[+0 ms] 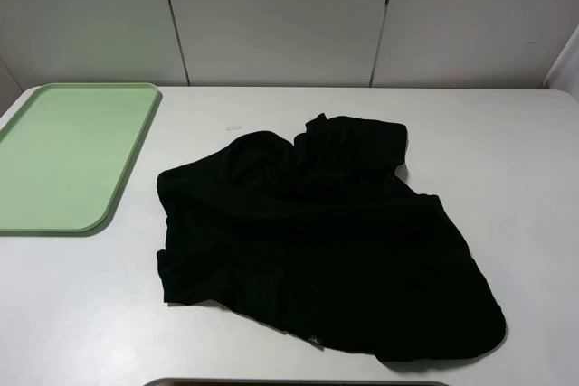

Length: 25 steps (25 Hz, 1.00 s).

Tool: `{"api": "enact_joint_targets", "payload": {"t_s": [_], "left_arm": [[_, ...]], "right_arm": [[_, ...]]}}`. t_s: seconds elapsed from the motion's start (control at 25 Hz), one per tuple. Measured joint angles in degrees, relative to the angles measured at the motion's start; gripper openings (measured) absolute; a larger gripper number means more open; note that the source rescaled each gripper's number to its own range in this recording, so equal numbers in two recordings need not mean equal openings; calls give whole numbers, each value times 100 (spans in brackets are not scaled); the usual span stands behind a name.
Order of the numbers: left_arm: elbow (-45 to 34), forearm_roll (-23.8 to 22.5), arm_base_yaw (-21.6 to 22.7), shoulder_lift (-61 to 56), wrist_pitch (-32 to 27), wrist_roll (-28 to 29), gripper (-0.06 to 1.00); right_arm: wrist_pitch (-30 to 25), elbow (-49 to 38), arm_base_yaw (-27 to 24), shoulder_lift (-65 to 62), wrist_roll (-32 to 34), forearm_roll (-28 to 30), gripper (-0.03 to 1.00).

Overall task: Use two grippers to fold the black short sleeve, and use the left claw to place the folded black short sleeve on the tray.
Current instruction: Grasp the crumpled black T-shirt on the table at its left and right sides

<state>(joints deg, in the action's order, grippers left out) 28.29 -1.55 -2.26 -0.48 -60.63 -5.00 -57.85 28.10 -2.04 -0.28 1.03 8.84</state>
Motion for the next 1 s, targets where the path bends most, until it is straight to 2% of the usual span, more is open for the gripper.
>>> {"api": "enact_joint_targets", "payload": {"t_s": [0.24,0.64,0.84,1.0], "left_arm": [[0,-5,-82,0,0,0,97],[0,-5,-92,0,0,0,97],[0,0,-289,0,0,0,97],[29,90,-309,0,40,0,97]], "right_arm": [[0,0,350,0,0,0,100],[0,0,376,0,0,0,100],[0,0,377,0,5,0,100],[0,0,654,13,-103,-91,100]]}}
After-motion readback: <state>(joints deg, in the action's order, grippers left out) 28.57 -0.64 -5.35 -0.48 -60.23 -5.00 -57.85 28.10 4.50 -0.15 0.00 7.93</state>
